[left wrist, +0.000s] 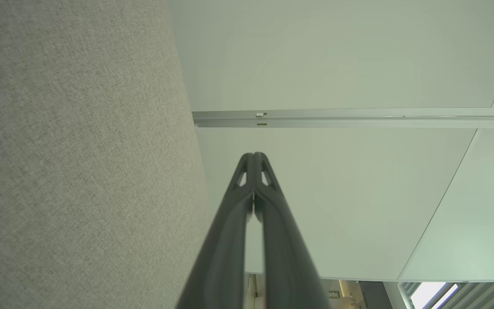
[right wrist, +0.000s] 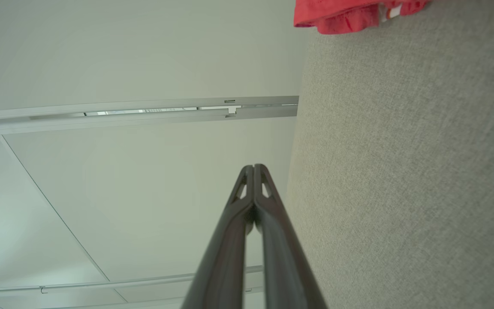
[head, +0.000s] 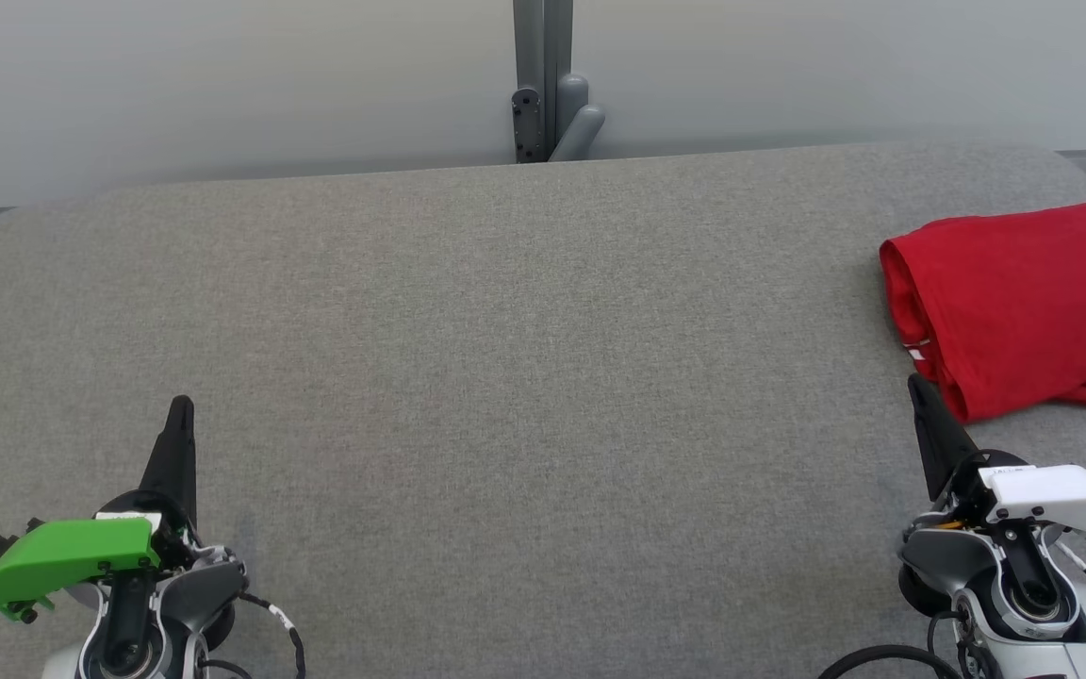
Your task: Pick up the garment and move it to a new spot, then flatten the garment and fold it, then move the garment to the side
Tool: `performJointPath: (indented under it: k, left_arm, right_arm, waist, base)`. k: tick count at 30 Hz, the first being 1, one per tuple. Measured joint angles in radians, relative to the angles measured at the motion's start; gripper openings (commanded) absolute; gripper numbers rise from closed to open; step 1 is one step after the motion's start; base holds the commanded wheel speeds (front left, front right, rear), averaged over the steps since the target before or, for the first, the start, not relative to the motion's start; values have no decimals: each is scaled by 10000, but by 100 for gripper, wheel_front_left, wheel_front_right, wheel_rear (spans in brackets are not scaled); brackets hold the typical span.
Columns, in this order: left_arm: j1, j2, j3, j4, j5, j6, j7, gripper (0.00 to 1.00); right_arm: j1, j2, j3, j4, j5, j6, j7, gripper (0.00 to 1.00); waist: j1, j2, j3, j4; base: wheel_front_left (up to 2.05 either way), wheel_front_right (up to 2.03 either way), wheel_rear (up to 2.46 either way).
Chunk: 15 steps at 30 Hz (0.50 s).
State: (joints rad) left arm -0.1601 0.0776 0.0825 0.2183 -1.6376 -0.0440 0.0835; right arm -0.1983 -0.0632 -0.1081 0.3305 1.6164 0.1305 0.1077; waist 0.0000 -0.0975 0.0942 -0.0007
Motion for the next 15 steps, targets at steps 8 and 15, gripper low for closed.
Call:
performJointPath:
  k: [8,15]
  left_arm:
    - [-1,-4,13,0,4,0,4,0]
    - [-1,-8,25,0,12,0,27,0]
  right_arm:
    - [0,-31,25,-2,15,0,-10,0]
    - [0,-46,50,-2,31,0,-36,0]
  waist:
    - [0,1,0,0]
    - [0,0,0,0]
  base:
    - [0,0,0]
    - [0,0,0]
